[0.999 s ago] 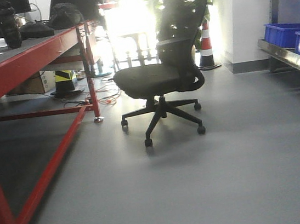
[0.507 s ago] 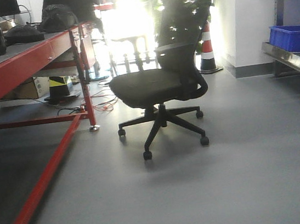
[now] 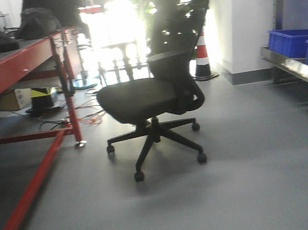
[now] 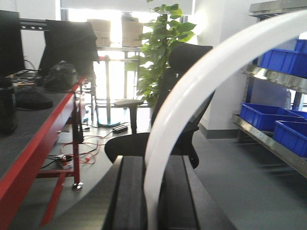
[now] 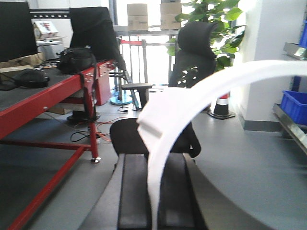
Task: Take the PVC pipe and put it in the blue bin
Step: 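Drive the base across the floor to the blue bin shelf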
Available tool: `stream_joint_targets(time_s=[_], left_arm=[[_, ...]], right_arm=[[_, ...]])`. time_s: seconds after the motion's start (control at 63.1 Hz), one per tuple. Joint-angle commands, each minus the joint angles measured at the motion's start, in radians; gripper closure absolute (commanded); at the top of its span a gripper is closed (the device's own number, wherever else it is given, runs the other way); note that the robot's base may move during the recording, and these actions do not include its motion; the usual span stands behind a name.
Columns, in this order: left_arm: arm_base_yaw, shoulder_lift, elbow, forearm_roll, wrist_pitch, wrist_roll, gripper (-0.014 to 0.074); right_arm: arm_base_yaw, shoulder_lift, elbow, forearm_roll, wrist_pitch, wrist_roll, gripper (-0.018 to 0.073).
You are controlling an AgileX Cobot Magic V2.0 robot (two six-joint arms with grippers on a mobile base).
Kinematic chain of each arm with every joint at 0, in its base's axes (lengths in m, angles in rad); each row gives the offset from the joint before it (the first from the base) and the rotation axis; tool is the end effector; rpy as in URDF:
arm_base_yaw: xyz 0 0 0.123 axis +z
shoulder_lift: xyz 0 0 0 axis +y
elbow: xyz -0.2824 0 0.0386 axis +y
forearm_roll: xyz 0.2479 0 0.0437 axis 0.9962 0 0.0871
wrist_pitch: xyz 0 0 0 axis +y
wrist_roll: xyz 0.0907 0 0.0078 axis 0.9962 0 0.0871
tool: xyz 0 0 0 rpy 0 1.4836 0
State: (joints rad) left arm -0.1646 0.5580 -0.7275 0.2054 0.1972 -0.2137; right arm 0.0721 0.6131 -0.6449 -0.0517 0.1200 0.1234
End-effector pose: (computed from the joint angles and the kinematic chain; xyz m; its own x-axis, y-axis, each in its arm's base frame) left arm 0.1078 -0.0142 0.3958 0.0611 -0.0225 -0.9979 0.1251 0.9920 -0.0147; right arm 0.1284 0.0087 0.3684 -0.0056 0.0718 -0.9974 -0.0656 0.9952 0.0720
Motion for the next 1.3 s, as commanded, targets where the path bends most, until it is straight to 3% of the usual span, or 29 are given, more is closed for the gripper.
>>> stream_joint_targets(time_s=[0.0,1.284], left_arm=[[0.002,-0.005,-0.001,-0.001,-0.026,-0.004,0.0707],[0.002,-0.005,-0.001,-0.001,-0.026,-0.004,0.0707]], right_arm=[[0.001,-0.007,0.0,-0.004,-0.024,-0.003,0.0727],[0.001,-0.007,0.0,-0.004,-0.024,-0.003,0.0727]])
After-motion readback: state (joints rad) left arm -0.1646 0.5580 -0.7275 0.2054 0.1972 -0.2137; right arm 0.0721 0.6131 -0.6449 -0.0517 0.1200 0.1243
